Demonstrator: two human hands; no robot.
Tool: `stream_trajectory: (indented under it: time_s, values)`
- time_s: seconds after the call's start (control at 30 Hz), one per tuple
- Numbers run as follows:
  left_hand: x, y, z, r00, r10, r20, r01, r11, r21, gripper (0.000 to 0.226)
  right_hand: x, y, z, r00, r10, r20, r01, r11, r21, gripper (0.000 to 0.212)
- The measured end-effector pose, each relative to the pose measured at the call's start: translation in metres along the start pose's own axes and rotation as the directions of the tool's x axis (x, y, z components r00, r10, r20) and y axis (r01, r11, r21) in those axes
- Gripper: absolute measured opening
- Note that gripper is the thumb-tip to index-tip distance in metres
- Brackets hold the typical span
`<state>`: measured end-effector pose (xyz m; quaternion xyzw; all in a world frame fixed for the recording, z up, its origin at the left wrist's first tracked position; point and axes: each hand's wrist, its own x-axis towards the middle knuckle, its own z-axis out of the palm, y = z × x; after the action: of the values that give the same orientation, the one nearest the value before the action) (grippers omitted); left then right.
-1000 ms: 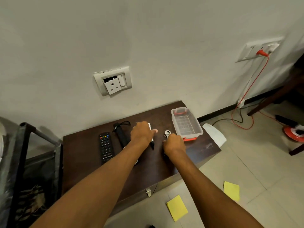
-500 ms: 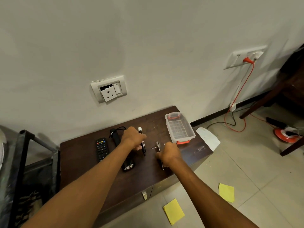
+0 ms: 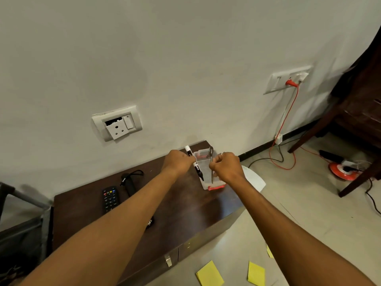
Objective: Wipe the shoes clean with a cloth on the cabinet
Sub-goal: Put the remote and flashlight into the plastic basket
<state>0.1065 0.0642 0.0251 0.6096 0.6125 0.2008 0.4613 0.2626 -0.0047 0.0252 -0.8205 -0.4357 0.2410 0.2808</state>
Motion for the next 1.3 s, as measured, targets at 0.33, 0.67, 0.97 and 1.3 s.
stream_trajectory:
  time_s: [0.33,0.67,0.97,1.3]
  values:
    - [0.017,0.002,0.051,0.998,0.057,0.030,-0.063,0.966,0.249,0.027,0.026,0.020,0.014,1.000,0.003,0.003,-0.002,0.966,-0.260,0.009]
    - [0.027,-0.004,0.065,0.995,0.089,-0.032,-0.069,0.910,0.409,0.025,0.018,0.021,0.030,0.999,0.012,-0.042,-0.032,0.851,-0.525,0.027]
    - [0.023,-0.006,0.054,0.997,0.071,-0.002,-0.068,0.959,0.275,0.017,0.014,0.021,0.031,0.999,-0.018,-0.031,-0.003,0.814,-0.580,0.023]
    - [-0.033,-0.077,-0.064,0.959,0.122,-0.257,-0.043,0.956,0.291,0.070,-0.029,-0.016,0.039,0.979,-0.192,-0.062,0.161,0.932,-0.326,0.026]
